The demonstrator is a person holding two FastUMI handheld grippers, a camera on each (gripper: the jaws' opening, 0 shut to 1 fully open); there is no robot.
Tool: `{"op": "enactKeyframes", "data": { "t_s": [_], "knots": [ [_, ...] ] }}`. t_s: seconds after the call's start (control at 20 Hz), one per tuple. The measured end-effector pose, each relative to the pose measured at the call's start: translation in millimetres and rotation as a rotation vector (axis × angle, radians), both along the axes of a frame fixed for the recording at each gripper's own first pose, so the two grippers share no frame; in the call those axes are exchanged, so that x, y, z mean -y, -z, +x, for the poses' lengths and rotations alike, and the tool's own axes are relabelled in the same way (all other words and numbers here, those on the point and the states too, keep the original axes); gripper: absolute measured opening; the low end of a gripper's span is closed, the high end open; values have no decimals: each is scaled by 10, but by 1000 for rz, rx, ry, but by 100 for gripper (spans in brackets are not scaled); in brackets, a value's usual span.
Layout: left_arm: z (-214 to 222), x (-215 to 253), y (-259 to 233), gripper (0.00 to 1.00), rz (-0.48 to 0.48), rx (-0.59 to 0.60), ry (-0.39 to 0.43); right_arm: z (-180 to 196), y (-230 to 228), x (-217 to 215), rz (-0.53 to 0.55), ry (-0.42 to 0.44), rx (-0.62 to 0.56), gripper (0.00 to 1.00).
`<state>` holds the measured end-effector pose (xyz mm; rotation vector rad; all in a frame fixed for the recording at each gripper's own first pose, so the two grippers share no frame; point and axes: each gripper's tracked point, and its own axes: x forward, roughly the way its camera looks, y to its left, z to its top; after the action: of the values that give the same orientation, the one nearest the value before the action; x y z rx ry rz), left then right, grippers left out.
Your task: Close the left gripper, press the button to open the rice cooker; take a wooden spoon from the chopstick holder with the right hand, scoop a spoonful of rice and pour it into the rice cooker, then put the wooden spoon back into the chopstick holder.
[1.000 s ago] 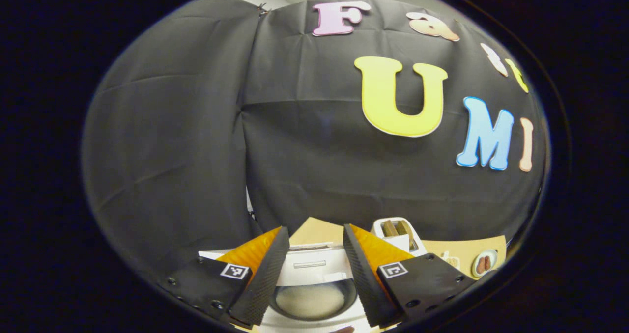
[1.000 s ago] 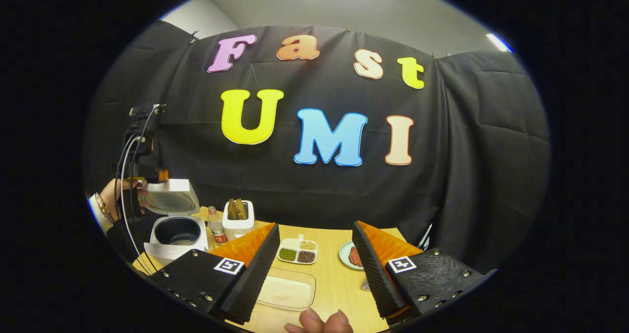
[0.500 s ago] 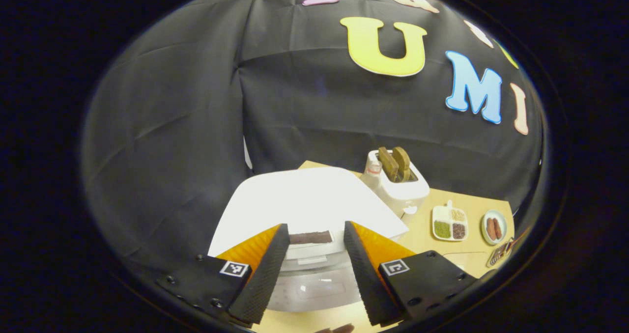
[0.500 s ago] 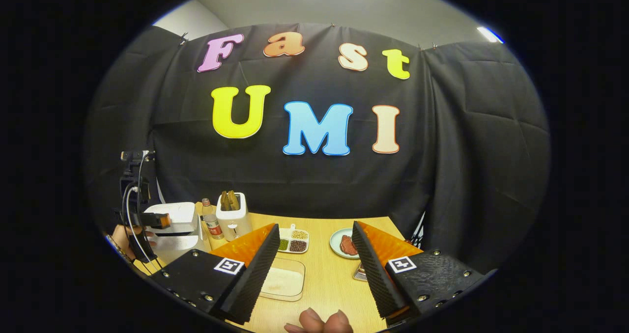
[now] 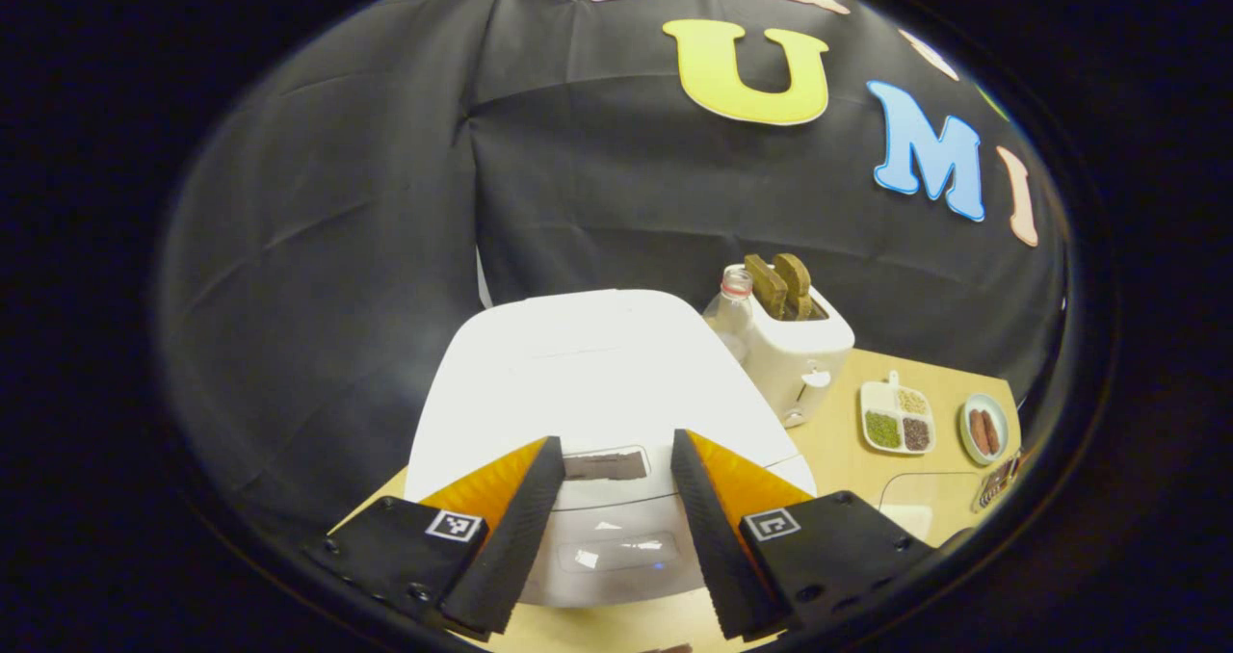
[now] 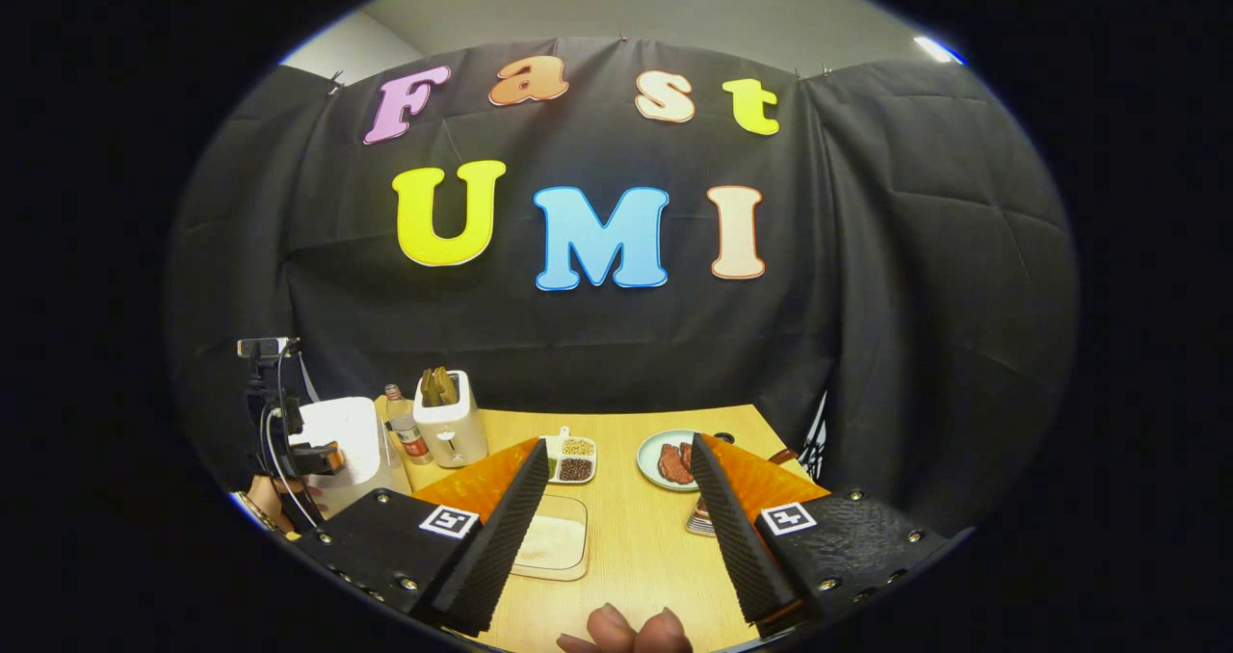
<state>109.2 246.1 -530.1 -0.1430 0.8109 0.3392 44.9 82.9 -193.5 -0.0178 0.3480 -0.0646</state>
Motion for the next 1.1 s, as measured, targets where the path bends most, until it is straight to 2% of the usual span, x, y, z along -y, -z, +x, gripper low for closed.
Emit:
{"op": "enactKeyframes", "data": {
  "t_s": [0.25, 0.35, 0.45, 0.55, 0.6, 0.7, 0.85, 1.1],
  "knots": [
    [47, 8, -125, 85, -23, -11, 25, 25, -92, -90, 35, -22, 14, 91],
    [191, -70, -435, 84, -25, 68, -4, 74, -139, -119, 43, -31, 21, 91],
    [365, -196, -815, 80, 49, 157, 10, 116, -131, -168, 45, -45, 18, 91],
    [538, -262, -1087, 82, 126, 226, 40, 79, -137, -211, 47, -57, 14, 89],
    [568, -235, -1077, 84, 101, 202, 43, 64, -146, -230, 49, -60, 14, 91],
    [520, -281, -897, 83, 47, 117, -7, 65, -168, -246, 48, -63, 14, 91],
    [393, -381, -646, 87, 68, 52, -50, 71, -156, -210, 50, -54, 8, 91],
    [148, -252, -302, 85, 99, -33, -60, 28, -86, -208, 82, -43, -19, 91]
  ]
}}
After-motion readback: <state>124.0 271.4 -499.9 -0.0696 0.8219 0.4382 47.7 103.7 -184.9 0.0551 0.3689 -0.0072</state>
